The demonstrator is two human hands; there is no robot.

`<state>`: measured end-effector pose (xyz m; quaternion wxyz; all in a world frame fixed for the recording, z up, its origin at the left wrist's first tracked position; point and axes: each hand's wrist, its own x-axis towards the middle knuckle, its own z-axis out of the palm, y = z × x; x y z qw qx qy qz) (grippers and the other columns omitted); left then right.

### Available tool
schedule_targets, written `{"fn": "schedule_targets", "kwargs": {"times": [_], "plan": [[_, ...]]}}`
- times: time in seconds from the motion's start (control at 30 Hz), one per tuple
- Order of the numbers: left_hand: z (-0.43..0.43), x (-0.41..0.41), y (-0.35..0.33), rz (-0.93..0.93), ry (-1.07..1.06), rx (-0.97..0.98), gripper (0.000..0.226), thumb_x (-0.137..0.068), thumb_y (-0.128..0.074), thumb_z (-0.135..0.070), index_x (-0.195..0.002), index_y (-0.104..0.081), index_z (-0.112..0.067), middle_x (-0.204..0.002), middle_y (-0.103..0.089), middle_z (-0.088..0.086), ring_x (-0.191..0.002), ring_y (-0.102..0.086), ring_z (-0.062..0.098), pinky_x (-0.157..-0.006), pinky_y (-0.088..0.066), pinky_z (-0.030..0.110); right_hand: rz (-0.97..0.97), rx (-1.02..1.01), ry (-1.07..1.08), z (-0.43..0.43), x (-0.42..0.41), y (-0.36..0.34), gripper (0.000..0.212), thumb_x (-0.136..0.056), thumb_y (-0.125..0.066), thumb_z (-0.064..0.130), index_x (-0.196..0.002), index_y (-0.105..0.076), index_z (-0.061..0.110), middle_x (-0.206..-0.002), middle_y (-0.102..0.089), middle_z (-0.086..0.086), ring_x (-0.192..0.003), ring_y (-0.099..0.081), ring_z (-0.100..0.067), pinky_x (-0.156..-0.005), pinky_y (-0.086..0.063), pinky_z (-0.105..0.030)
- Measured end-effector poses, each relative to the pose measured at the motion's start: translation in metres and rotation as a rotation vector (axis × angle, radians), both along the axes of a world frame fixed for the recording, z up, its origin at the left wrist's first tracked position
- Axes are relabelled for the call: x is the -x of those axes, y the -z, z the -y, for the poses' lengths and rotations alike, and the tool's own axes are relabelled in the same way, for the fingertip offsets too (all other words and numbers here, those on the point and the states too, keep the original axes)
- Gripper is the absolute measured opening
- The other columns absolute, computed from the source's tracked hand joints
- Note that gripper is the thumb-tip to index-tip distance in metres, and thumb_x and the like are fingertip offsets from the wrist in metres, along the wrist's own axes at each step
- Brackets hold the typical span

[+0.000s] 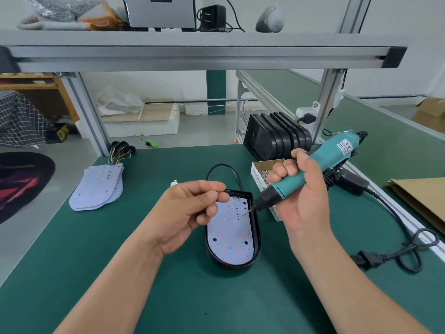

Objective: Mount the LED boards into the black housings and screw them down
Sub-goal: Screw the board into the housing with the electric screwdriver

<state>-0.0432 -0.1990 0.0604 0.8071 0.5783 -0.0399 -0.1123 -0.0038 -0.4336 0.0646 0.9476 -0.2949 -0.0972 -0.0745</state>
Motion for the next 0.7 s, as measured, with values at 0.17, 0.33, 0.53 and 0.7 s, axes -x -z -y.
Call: {"fn": "schedule_targets", "kwargs": {"times": [0.17,0.33,0.53,0.7], "plan": [[0.006,0.005,-0.002,0.058,0.049,-0.094,0.016,-0.089,-0.079,-0.009,-0.104,-0.075,-0.006,-0.105,-0.076,0.025,-0.056,-0.055,0.013,-0.047,-0.04,0.018,0.032,-0.052,-0.012,0.0,0.007,-0.008,0.003,-0.099,-0.064,0.017,-0.097,-0.064,0.014,-0.07,-0.046,0.002,-0.068,-0.05,-0.016,-0.067,-0.049,-0.029],[0.015,0.011,-0.003,0.116,0.042,-0.239,0.014,-0.085,-0.08,-0.02,-0.098,-0.082,-0.017,-0.097,-0.079,0.014,-0.054,-0.05,0.011,-0.047,-0.037,0.019,0.073,-0.1,-0.023,0.001,0.012,-0.018,0.008,-0.1,-0.064,0.019,-0.093,-0.067,0.016,-0.071,-0.046,0.003,-0.069,-0.05,-0.015,-0.068,-0.049,-0.028],[0.016,0.013,-0.001,0.134,0.052,-0.346,0.01,-0.097,-0.076,-0.015,-0.1,-0.081,-0.023,-0.103,-0.081,0.01,-0.05,-0.046,0.012,-0.049,-0.04,0.017,0.088,-0.101,-0.006,0.0,0.015,-0.021,0.011,-0.102,-0.061,0.02,-0.093,-0.066,0.017,-0.07,-0.046,0.003,-0.069,-0.05,-0.015,-0.069,-0.049,-0.028],[0.02,0.016,-0.001,0.143,0.069,-0.372,0.013,-0.09,-0.073,-0.025,-0.101,-0.08,-0.027,-0.105,-0.082,0.007,-0.049,-0.047,0.011,-0.049,-0.038,0.018,0.077,-0.079,0.004,-0.003,0.015,-0.019,0.011,-0.103,-0.06,0.02,-0.094,-0.065,0.017,-0.07,-0.047,0.003,-0.07,-0.051,-0.016,-0.071,-0.049,-0.028]]}}
